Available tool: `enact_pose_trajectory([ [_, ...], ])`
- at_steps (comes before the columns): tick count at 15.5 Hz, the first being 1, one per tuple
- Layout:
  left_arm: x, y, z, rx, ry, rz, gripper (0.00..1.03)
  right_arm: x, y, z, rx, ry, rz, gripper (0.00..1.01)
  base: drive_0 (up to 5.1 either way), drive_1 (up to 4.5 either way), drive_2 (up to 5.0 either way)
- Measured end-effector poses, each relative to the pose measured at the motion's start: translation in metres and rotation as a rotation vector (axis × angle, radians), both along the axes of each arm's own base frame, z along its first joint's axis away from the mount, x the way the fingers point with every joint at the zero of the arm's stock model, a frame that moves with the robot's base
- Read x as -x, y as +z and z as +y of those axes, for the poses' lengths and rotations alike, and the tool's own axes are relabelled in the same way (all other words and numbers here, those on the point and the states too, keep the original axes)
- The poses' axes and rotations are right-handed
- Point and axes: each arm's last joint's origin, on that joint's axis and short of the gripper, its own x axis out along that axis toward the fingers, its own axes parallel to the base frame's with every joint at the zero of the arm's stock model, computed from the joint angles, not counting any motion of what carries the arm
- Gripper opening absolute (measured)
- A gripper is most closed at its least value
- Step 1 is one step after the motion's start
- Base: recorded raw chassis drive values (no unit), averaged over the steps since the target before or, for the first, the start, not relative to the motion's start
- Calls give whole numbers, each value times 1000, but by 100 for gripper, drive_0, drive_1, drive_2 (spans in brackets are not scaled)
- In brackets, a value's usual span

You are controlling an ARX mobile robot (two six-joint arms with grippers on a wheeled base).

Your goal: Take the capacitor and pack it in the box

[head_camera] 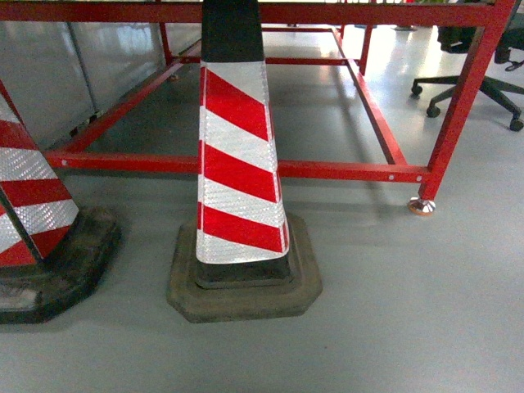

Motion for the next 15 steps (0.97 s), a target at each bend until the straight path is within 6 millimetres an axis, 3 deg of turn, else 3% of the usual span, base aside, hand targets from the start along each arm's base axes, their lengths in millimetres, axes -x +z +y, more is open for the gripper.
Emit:
enact_pose_trajectory([
  [15,0,0,0,-13,1,1,44,0,0,0,1,0,0,98,0,0,0],
])
